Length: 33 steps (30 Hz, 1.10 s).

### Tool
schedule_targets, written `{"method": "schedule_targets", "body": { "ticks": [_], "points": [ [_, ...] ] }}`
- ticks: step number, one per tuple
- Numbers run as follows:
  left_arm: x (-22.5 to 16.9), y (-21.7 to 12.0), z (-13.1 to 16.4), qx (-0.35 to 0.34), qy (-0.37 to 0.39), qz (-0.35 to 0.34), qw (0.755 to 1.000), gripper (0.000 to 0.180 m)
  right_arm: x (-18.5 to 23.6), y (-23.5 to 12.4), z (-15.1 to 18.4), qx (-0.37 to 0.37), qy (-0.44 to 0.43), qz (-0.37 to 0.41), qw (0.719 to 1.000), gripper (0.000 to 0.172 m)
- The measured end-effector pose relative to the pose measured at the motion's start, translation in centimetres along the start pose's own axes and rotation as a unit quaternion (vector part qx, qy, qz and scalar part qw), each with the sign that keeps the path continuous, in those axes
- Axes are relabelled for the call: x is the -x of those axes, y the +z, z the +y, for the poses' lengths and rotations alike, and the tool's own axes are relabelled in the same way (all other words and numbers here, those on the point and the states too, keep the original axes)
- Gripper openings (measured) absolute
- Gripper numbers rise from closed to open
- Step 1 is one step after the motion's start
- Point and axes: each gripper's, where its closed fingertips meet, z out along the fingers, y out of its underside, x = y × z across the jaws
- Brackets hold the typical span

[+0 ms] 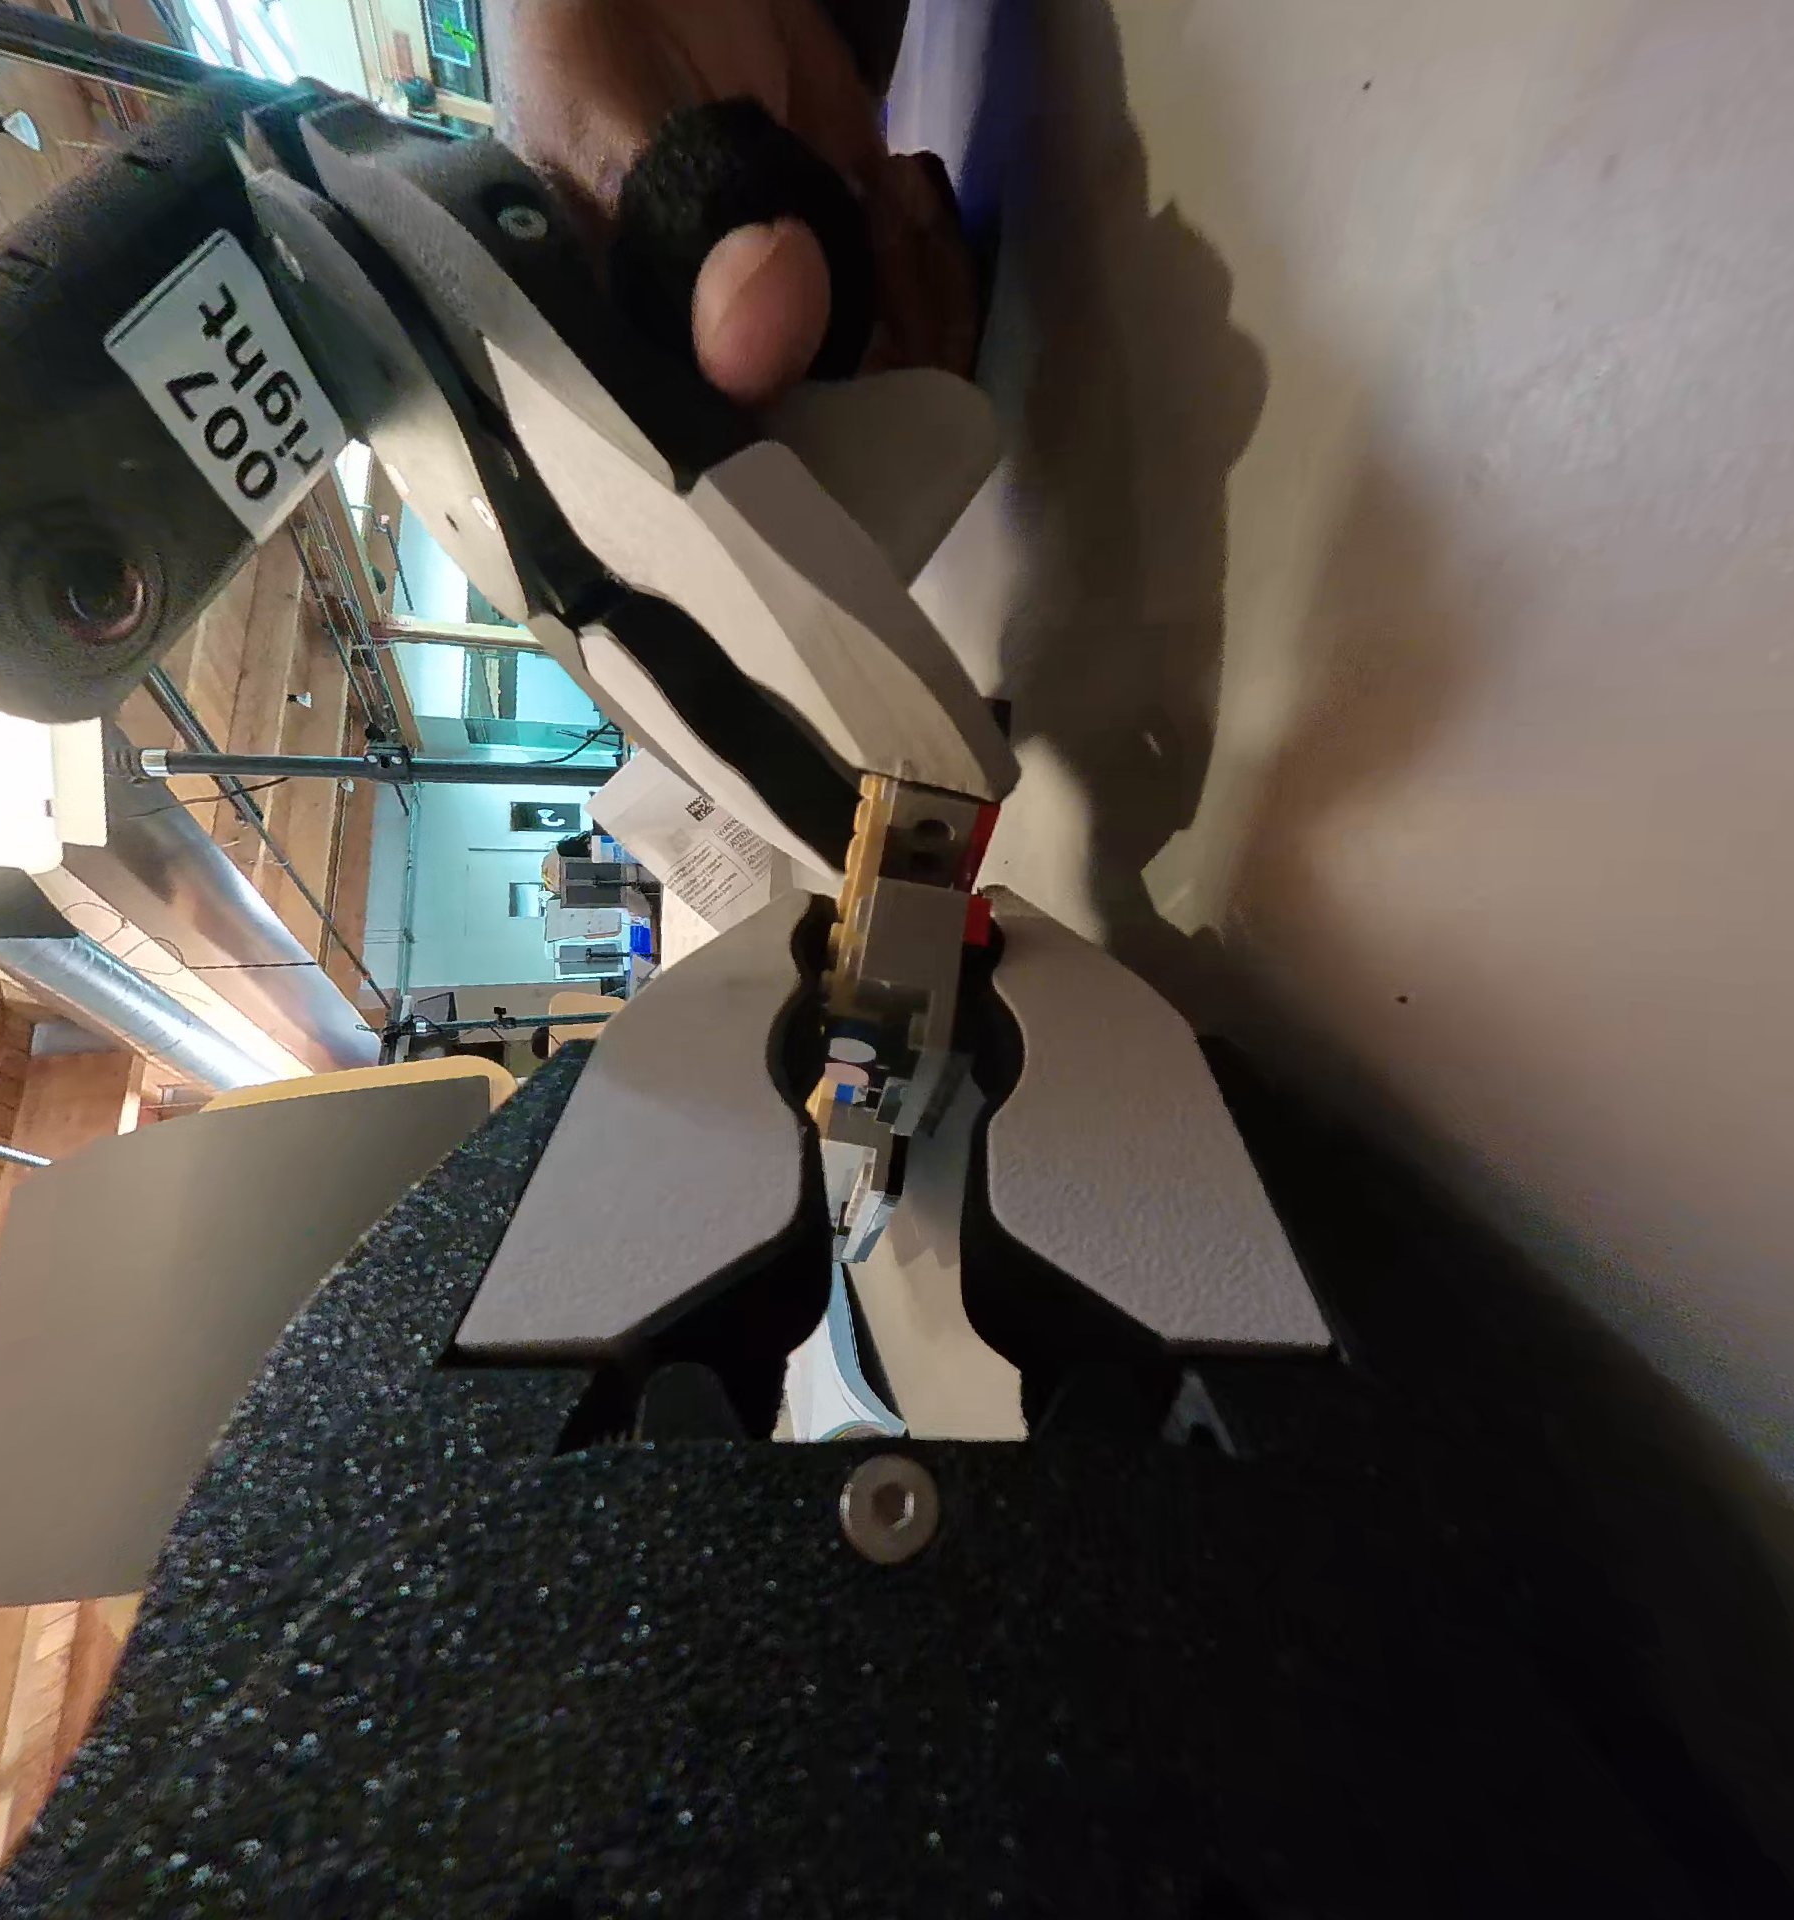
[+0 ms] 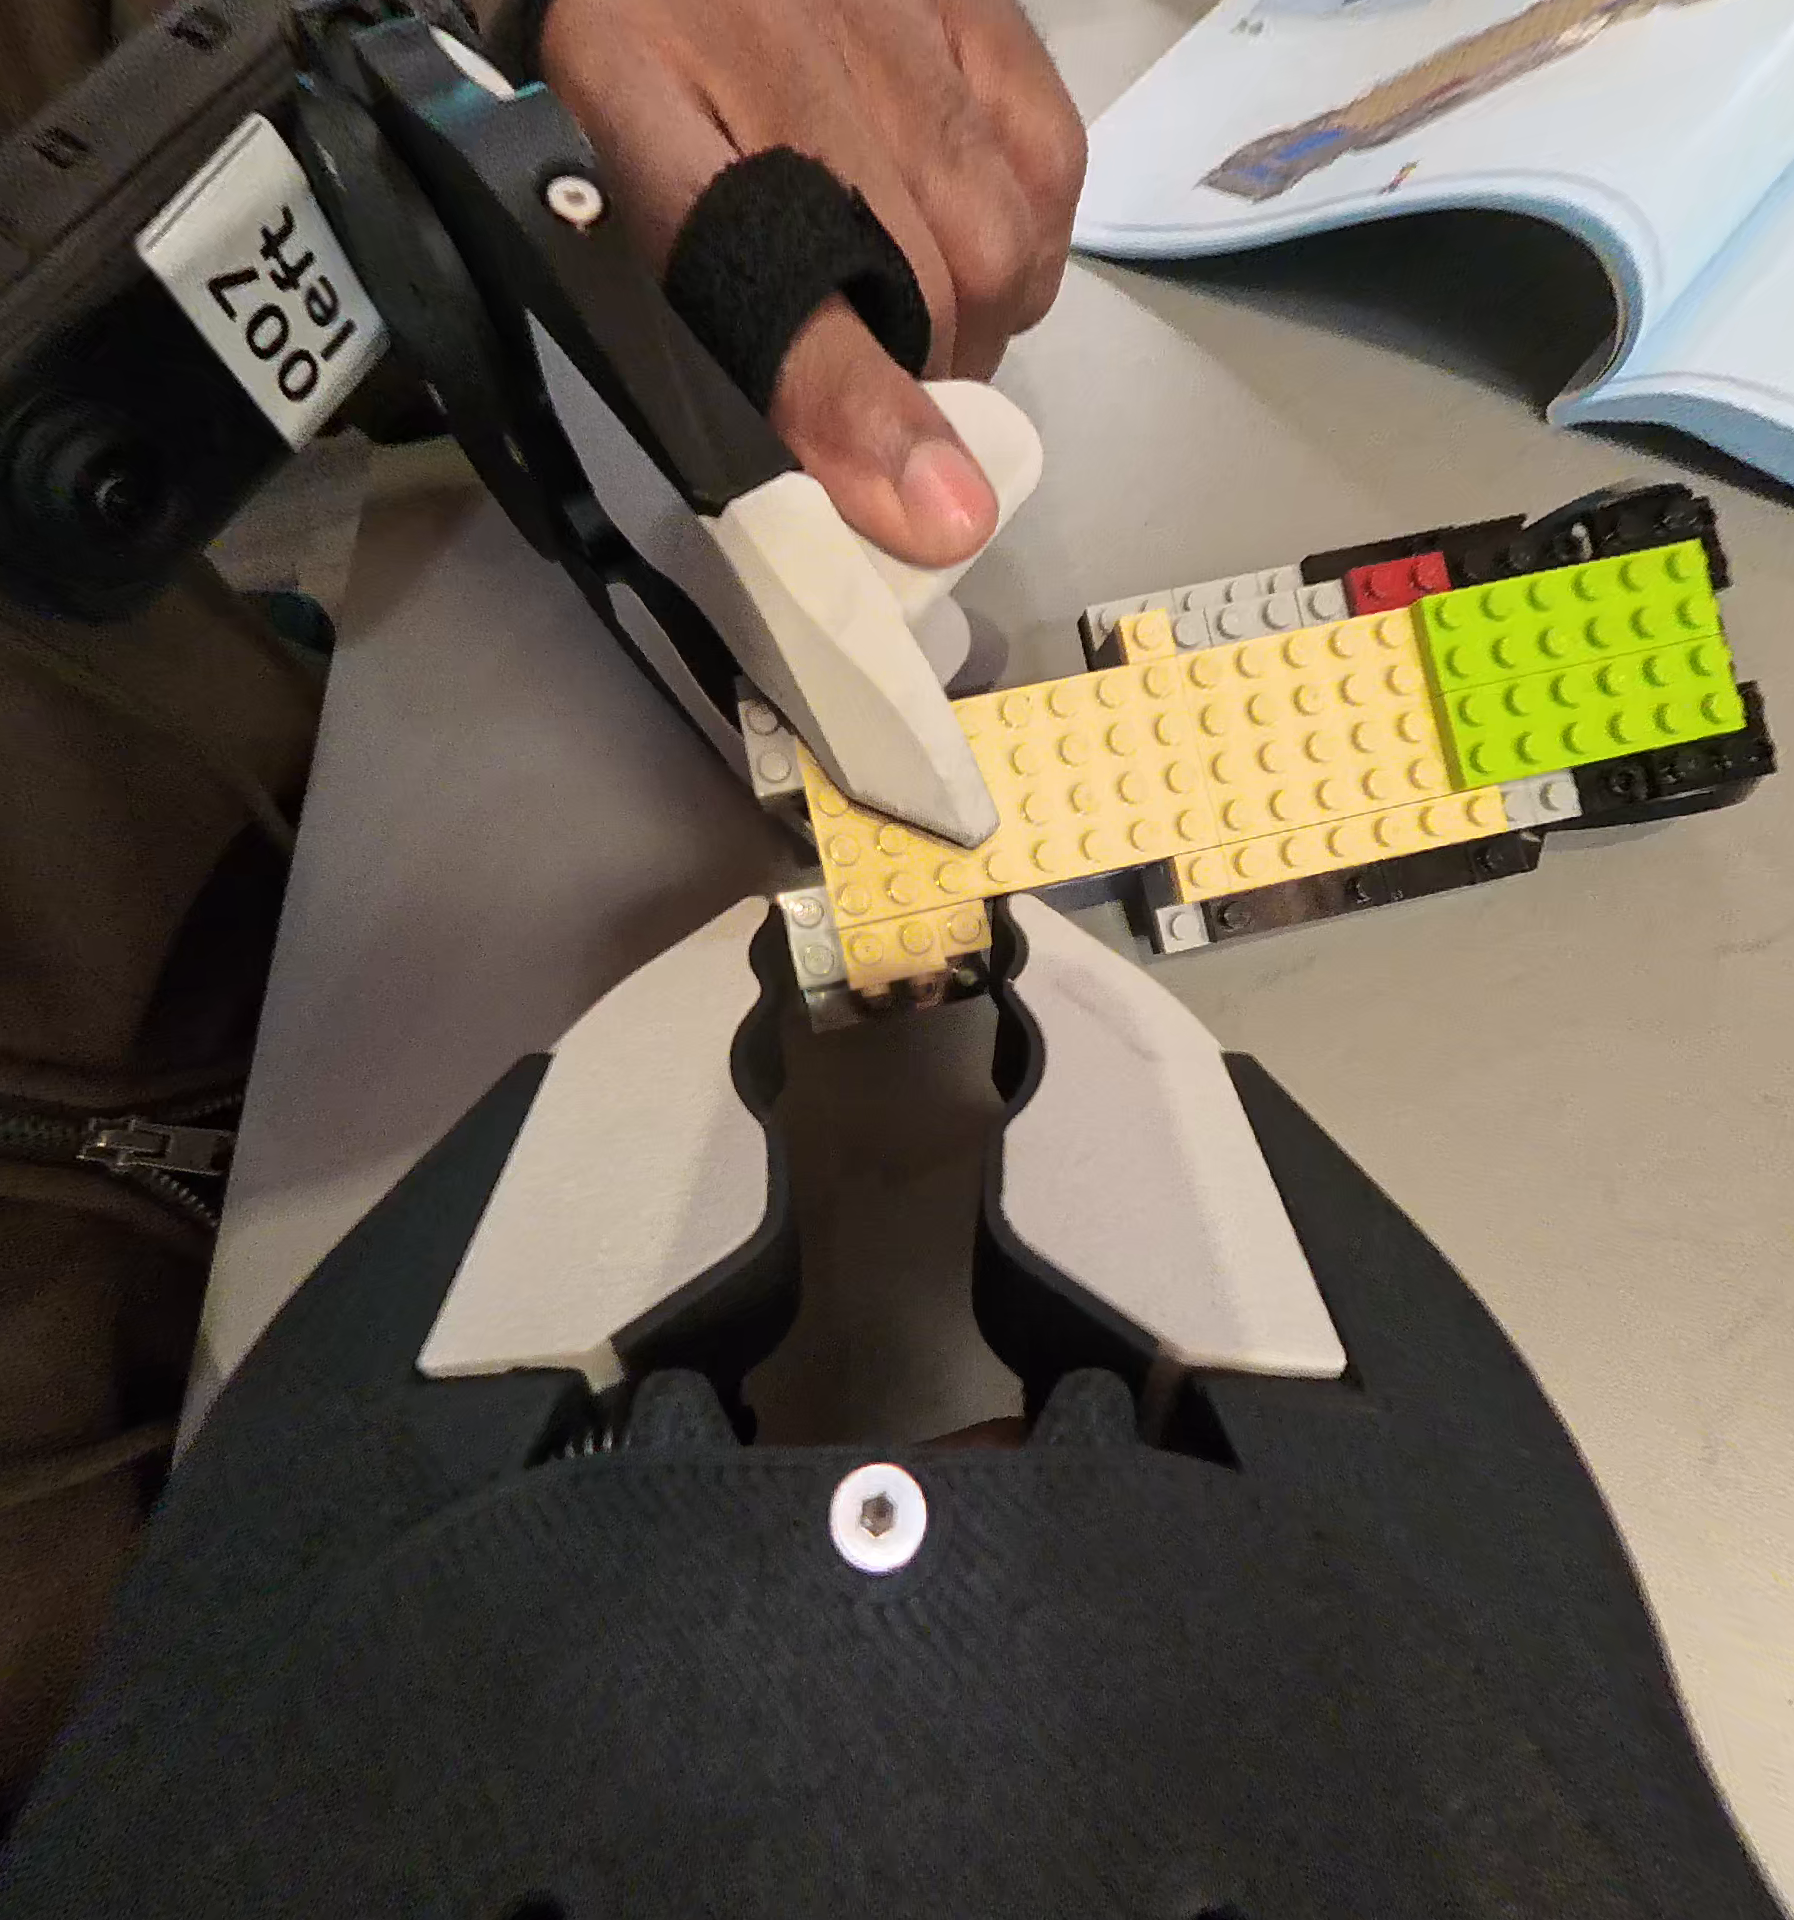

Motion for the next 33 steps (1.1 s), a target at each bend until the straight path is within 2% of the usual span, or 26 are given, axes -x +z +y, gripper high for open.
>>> {"method": "schedule_targets", "body": {
  "ticks": [21, 25, 33],
  "points": [
    [-0.15, 0.00, 0.35, 0.005, -0.054, 0.019, 0.998, 0.025, -0.47, 0.09, 0.05, 0.003, -0.082, 0.061, 0.995, 0.038],
    [-0.14, 0.09, 0.57, 0.012, -0.059, 0.019, 0.998, 0.025, -0.80, -0.05, -0.14, 0.000, -0.107, 0.093, 0.990, 0.038],
    [0.06, 0.19, 0.70, 0.014, -0.061, 0.009, 0.998, 0.025, -0.95, -0.14, 0.15, 0.002, -0.047, 0.066, 0.997, 0.037]
  ]
}}
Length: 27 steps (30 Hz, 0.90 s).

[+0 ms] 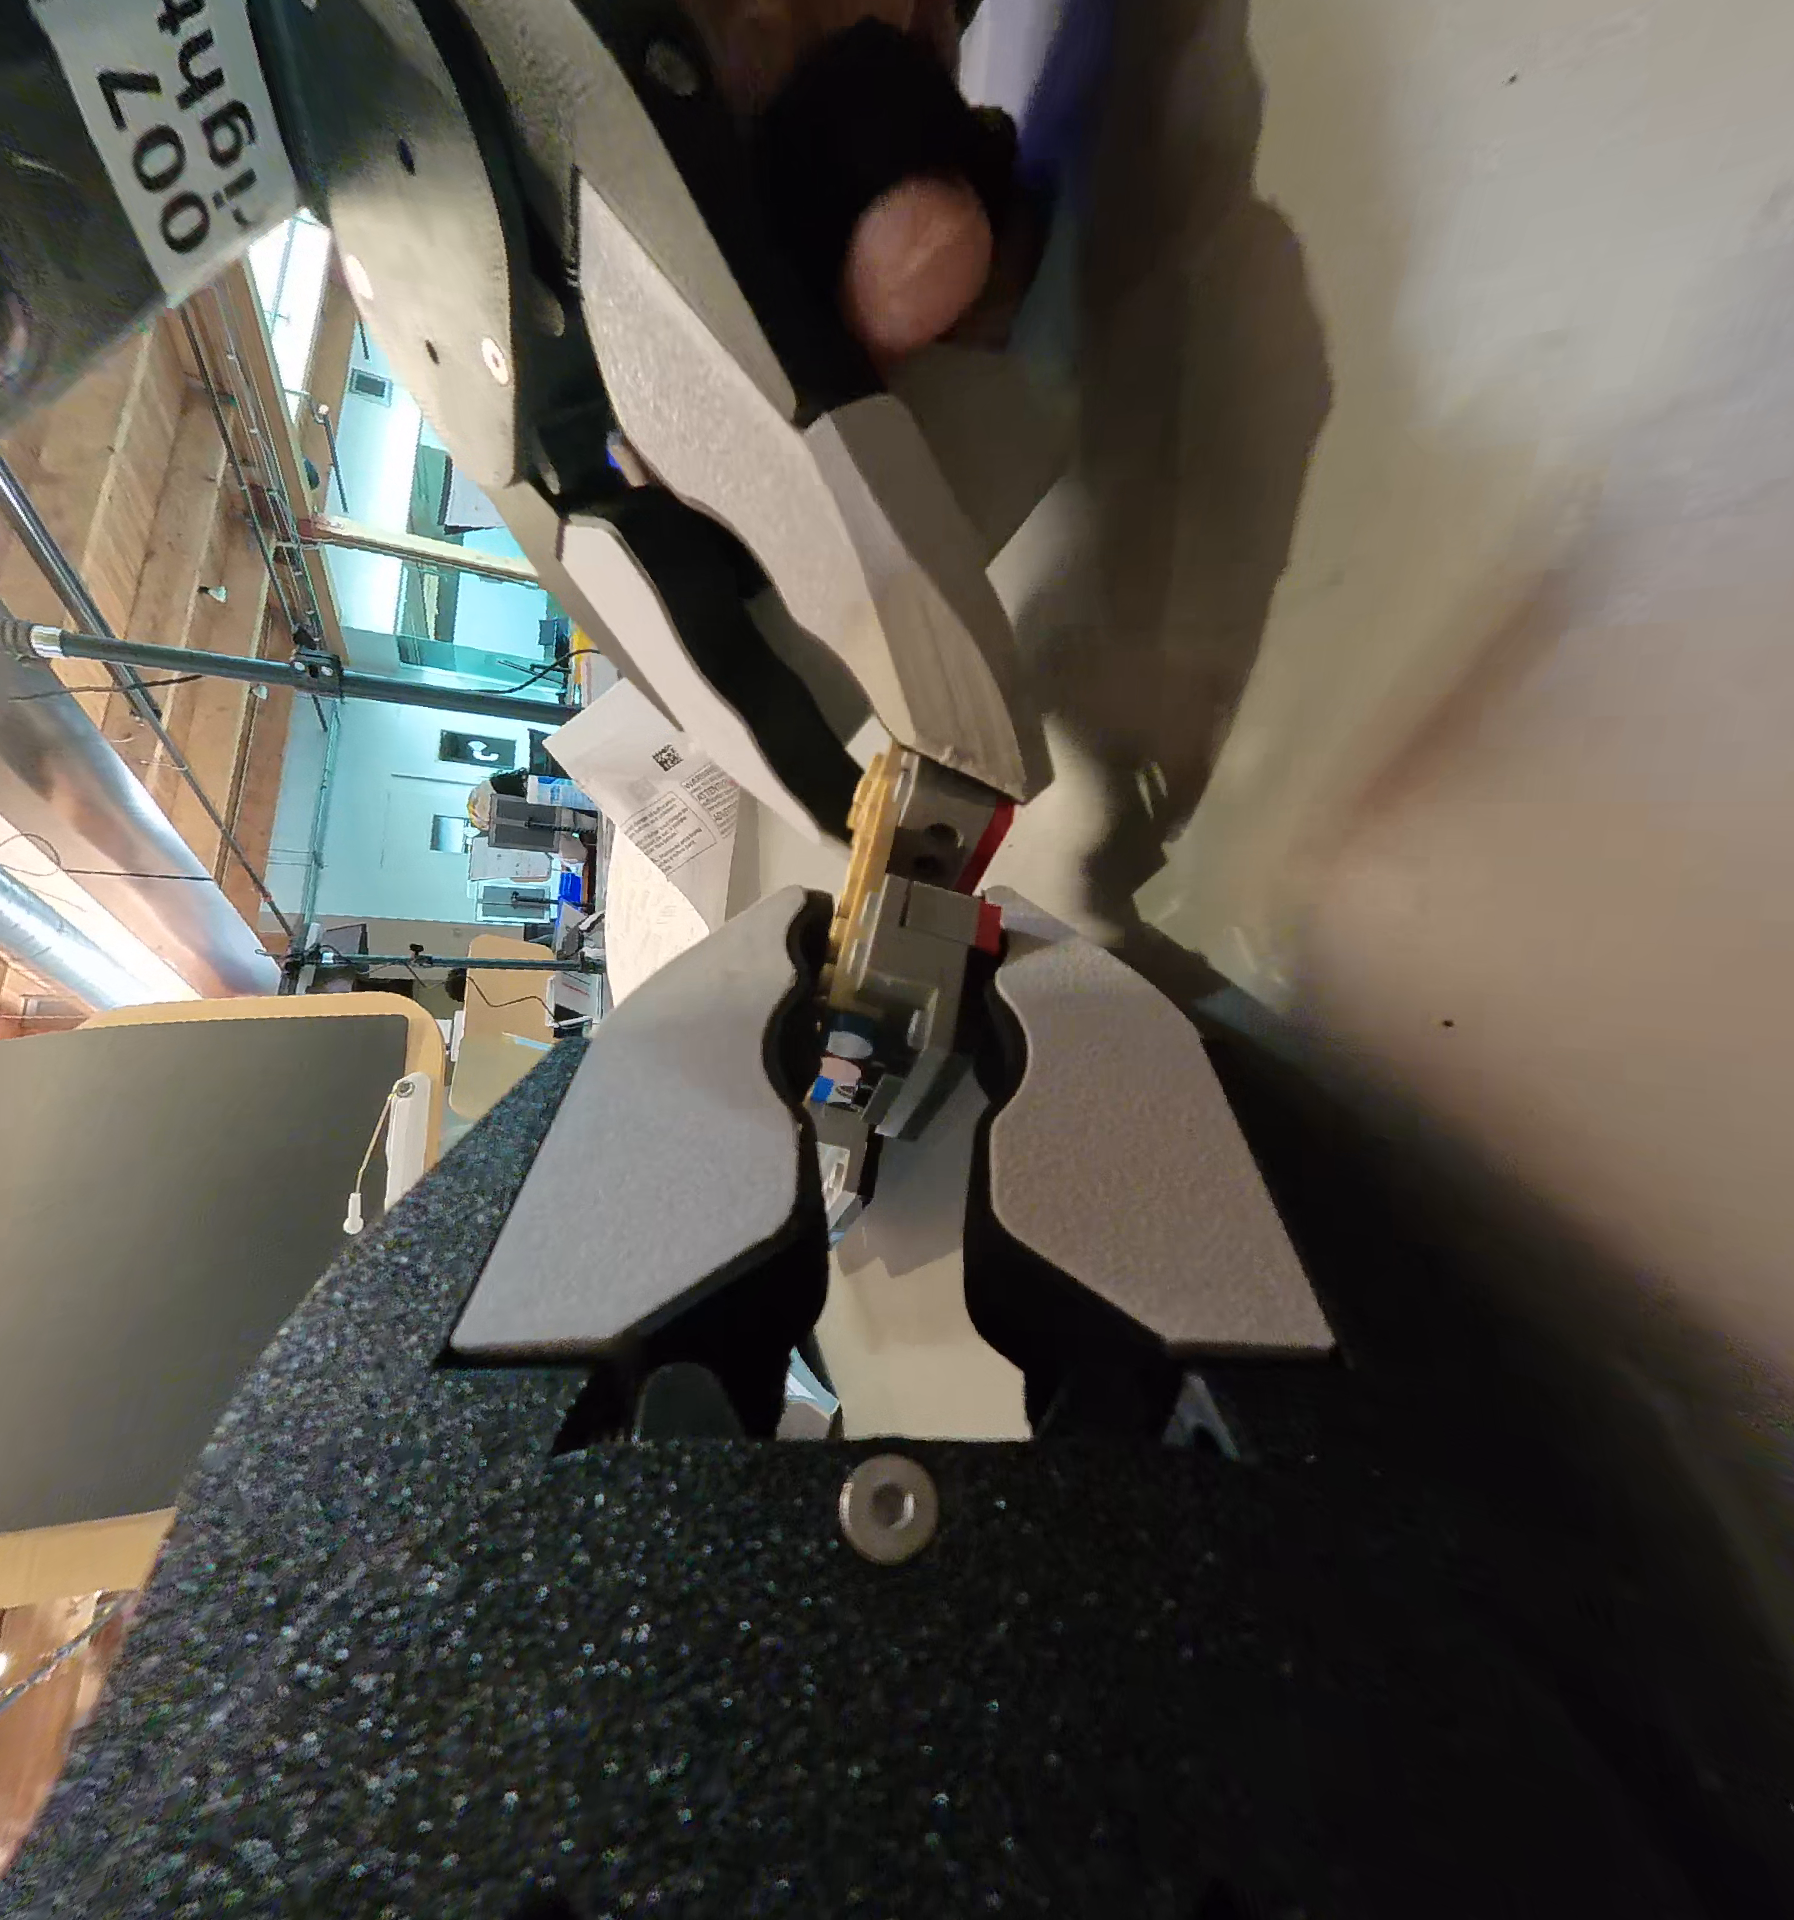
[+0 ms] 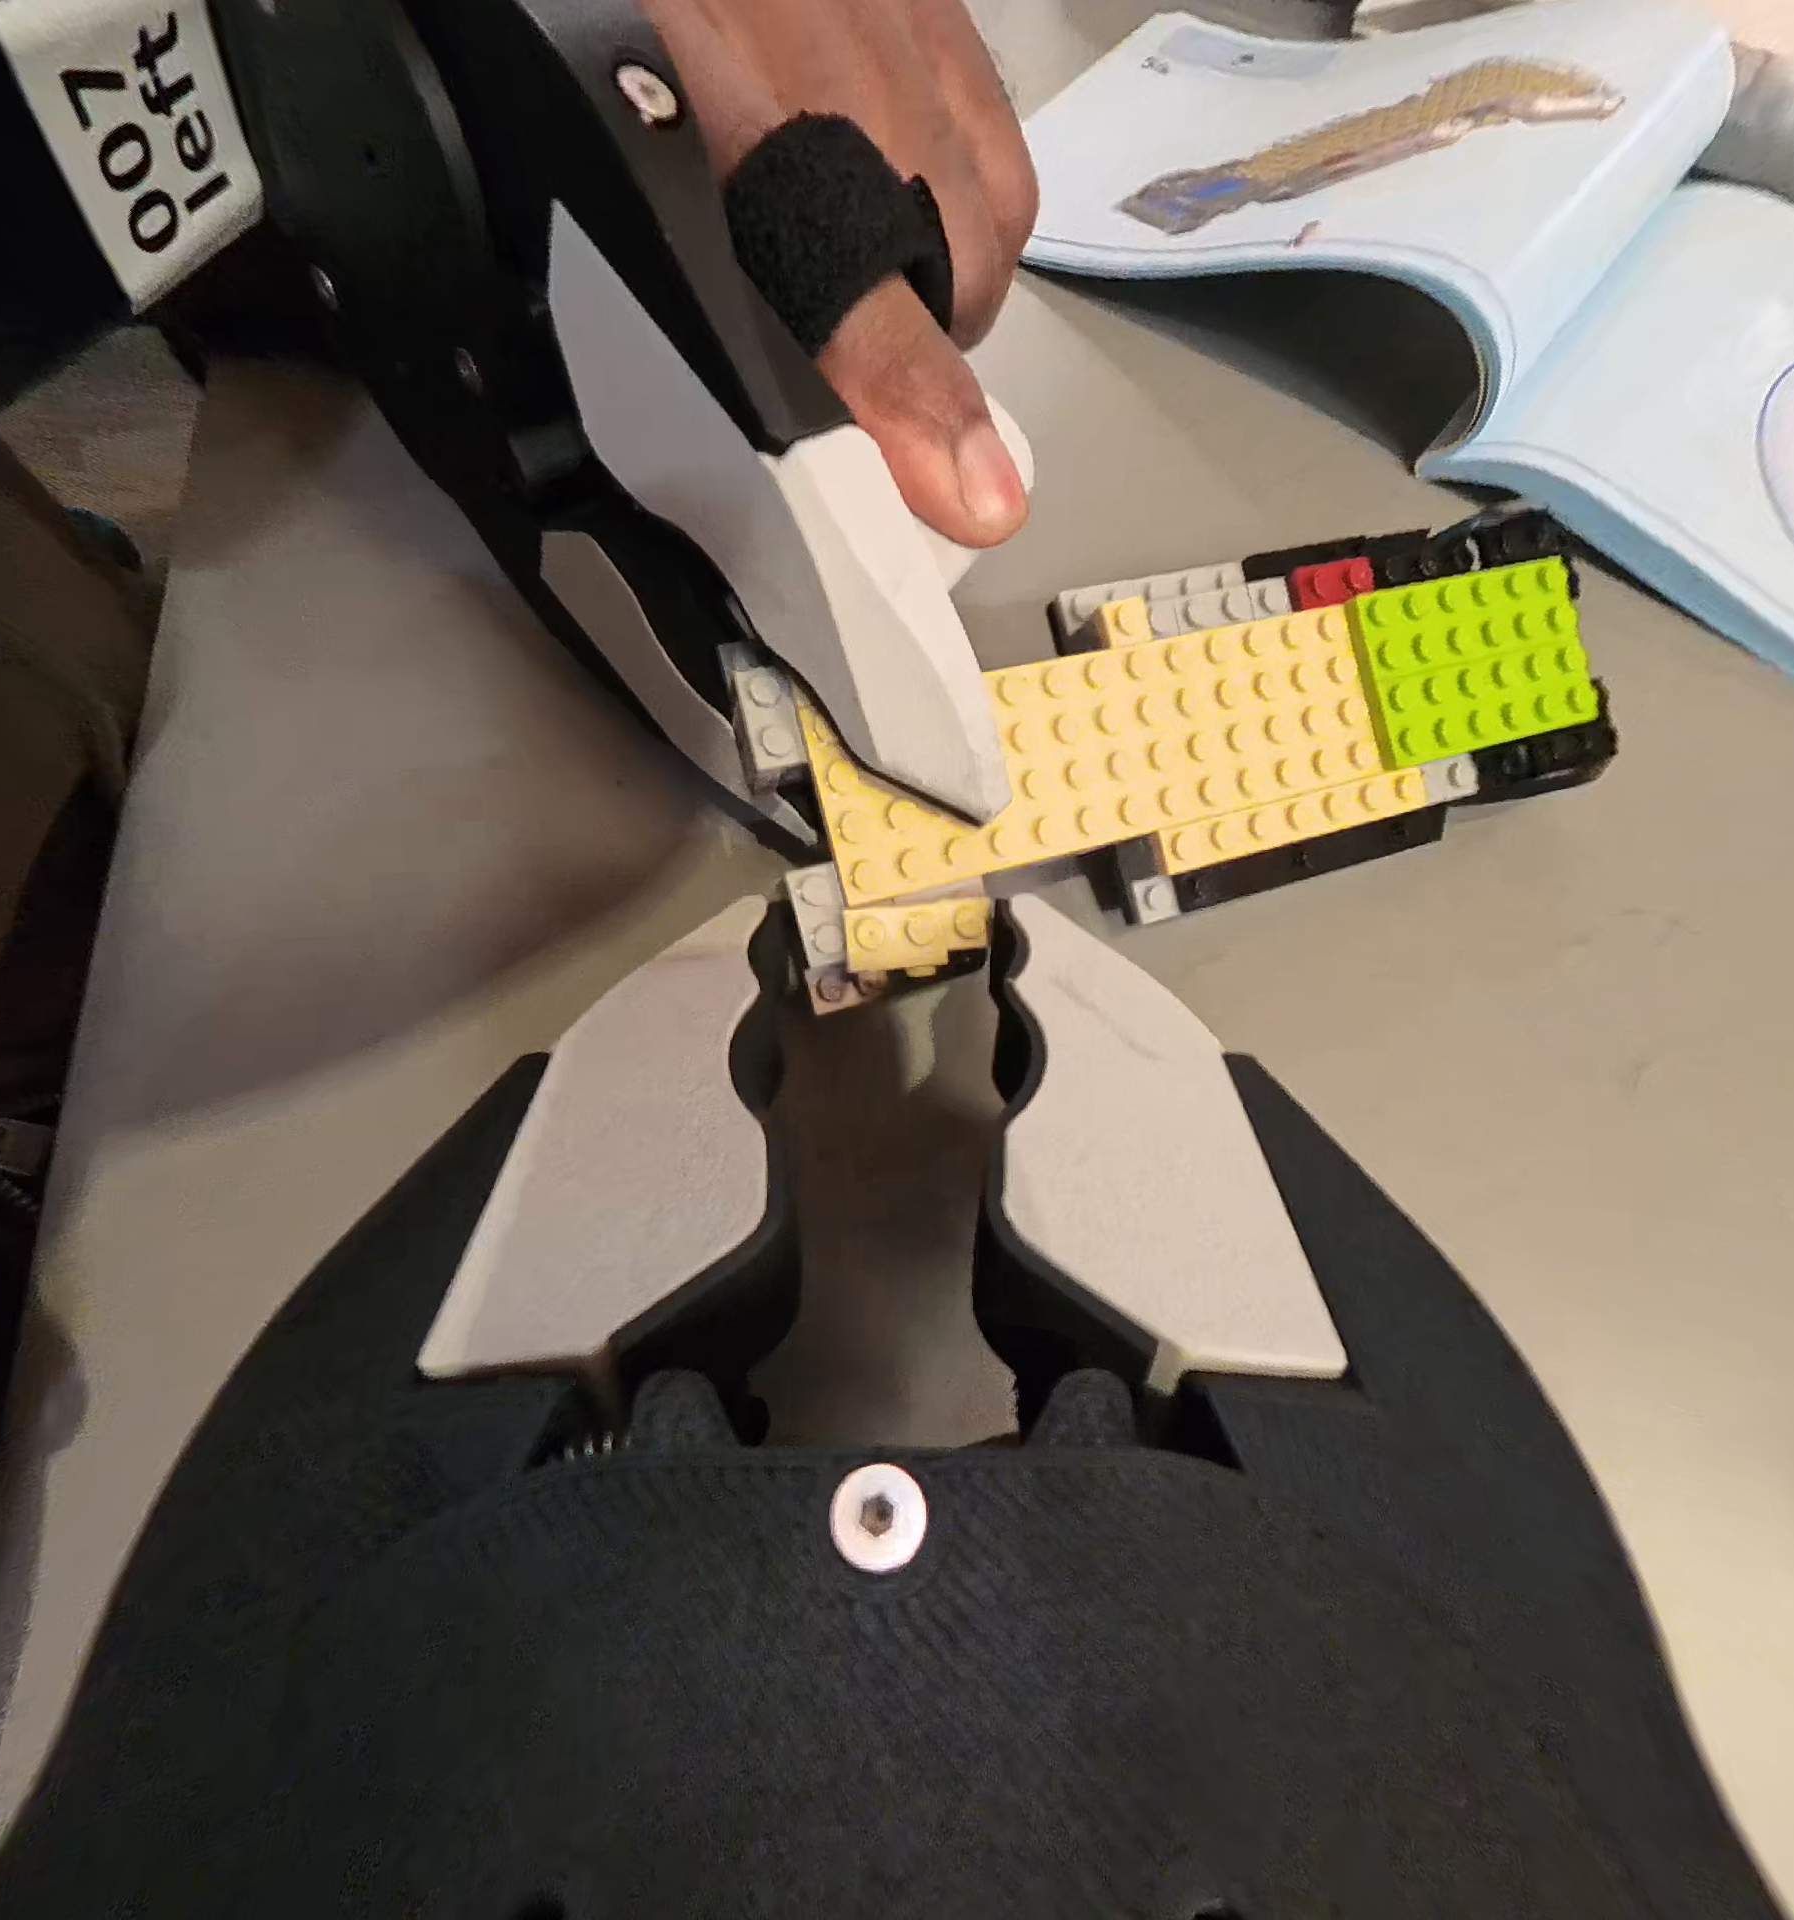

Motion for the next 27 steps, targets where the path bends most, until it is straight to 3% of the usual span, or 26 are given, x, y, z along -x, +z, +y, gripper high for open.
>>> {"method": "schedule_targets", "body": {
  "ticks": [13, 17, 27],
  "points": [
    [0.1, -0.3, 0.5, -0.001, -0.005, -0.004, 1.000, 0.026, -0.1, -0.9, 0.6, 0.003, 0.050, -0.055, 0.997, 0.031],
    [0.2, -0.5, 0.8, 0.005, -0.005, -0.007, 1.000, 0.026, -0.9, -1.7, 1.6, 0.016, 0.044, -0.023, 0.999, 0.036],
    [0.0, -0.5, 0.7, 0.013, 0.002, -0.007, 1.000, 0.026, -0.1, -4.7, 5.6, 0.052, 0.123, 0.096, 0.986, 0.038]
  ]
}}
